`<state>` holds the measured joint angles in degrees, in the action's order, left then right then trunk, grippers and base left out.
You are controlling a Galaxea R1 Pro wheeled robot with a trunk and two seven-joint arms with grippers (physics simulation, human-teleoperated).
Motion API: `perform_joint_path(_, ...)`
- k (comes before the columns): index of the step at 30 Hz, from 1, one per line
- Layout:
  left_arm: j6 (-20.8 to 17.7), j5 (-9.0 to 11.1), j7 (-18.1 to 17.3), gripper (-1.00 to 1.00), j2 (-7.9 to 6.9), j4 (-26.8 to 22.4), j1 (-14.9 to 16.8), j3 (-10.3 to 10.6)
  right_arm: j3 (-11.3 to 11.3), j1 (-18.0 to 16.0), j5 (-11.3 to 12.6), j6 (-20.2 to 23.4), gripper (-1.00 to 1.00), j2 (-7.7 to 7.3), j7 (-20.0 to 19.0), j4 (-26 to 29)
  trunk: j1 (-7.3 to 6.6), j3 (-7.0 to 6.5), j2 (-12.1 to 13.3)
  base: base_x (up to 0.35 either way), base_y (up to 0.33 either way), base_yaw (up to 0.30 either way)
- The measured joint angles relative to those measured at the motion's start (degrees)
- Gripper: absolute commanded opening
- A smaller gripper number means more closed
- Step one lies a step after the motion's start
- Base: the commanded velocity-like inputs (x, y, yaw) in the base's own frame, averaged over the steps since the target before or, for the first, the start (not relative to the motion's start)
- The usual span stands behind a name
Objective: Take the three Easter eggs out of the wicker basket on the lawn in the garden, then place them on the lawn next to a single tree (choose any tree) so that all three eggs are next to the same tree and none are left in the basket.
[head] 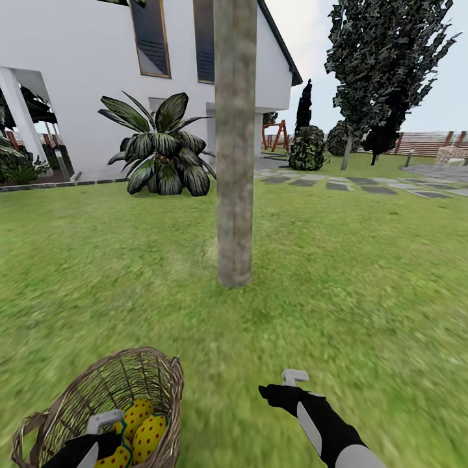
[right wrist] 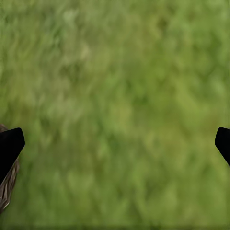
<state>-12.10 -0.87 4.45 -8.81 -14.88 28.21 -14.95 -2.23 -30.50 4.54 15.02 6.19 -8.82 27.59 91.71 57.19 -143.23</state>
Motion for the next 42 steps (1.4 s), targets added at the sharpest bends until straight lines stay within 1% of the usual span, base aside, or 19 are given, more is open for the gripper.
perform_joint_path(5, -0.25, -0.13, -3.47, 1.00, -0.06, -0.02, 0.00, 0.14, 0.00, 0.01, 0.00, 0.00, 1.00, 0.00, 0.00, 0.00, 0.00, 0.00, 0.00, 0.000, 0.000, 0.000)
perform_joint_path(9, -0.29, -0.16, -4.50, 1.00, -0.08, -0.03, 0.00, 0.22, 0.00, 0.00, 0.00, 0.00, 1.00, 0.00, 0.00, 0.00, 0.00, 0.00, 0.00, 0.000, 0.000, 0.000)
perform_joint_path(17, -0.37, -0.11, -4.86, 1.00, -0.09, -0.03, 0.00, 0.20, 0.00, 0.01, 0.00, 0.00, 1.00, 0.01, -0.01, 0.00, 0.00, 0.00, 0.00, 0.000, 0.000, 0.000)
perform_joint_path(34, -0.40, 0.14, -4.07, 1.00, -0.09, -0.12, 0.06, 0.04, 0.00, 0.01, 0.00, 0.00, 1.00, 0.01, 0.00, 0.00, 0.00, 0.00, 0.00, 0.000, 0.000, 0.000)
perform_joint_path(37, -0.40, 0.14, -4.06, 1.00, -0.09, -0.12, 0.08, 0.04, 0.00, 0.02, 0.00, 0.00, 1.00, 0.02, -0.04, 0.00, 0.08, 0.66, -0.04, 0.000, 0.000, 0.000)
perform_joint_path(42, -0.40, 0.14, -4.05, 1.00, -0.09, -0.12, 0.09, 0.04, 0.00, 0.01, 0.00, 0.00, 1.00, -0.03, -0.08, 0.00, 0.08, 0.66, -0.04, 0.000, 0.000, 0.000)
